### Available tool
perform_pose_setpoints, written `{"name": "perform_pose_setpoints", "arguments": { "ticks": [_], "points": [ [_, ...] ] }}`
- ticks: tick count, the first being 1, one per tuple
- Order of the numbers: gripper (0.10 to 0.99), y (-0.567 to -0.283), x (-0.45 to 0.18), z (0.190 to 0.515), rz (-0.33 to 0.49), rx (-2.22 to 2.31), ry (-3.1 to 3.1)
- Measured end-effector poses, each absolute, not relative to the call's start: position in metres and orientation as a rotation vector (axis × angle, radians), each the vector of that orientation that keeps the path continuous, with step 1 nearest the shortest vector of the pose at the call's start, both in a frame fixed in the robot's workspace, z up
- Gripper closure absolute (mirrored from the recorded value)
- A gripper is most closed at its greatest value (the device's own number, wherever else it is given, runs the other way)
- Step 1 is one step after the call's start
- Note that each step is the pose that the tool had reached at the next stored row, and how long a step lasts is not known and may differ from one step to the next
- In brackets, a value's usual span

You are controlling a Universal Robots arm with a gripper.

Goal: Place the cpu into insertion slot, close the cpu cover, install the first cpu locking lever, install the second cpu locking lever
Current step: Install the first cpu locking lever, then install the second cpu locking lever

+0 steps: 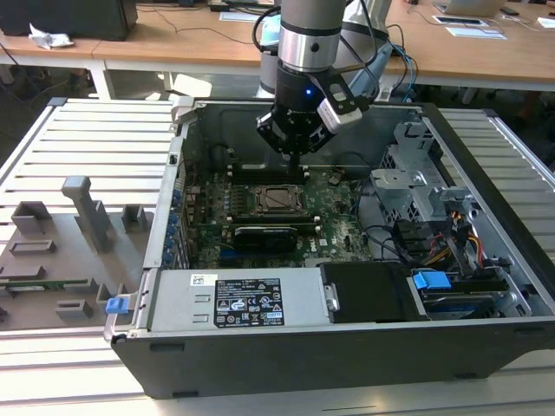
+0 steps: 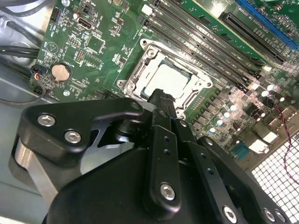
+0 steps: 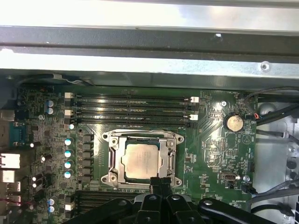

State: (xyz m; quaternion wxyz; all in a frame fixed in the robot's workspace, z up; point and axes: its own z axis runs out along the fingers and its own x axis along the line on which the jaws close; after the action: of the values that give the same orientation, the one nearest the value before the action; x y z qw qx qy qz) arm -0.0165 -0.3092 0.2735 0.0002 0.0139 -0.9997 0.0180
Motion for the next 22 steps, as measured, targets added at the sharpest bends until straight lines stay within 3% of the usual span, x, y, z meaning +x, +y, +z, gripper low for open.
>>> {"name": "perform_pose_setpoints", "arguments": {
  "ticks": [12,19,22],
  "points": [
    [0.976,-0.320,-0.016,0.274,0.057,0.044,-3.140],
    [0.976,-0.357,-0.017,0.266,0.049,0.044,-3.140],
    [0.976,-0.358,-0.017,0.253,0.048,0.044,-3.140]
  ]
}}
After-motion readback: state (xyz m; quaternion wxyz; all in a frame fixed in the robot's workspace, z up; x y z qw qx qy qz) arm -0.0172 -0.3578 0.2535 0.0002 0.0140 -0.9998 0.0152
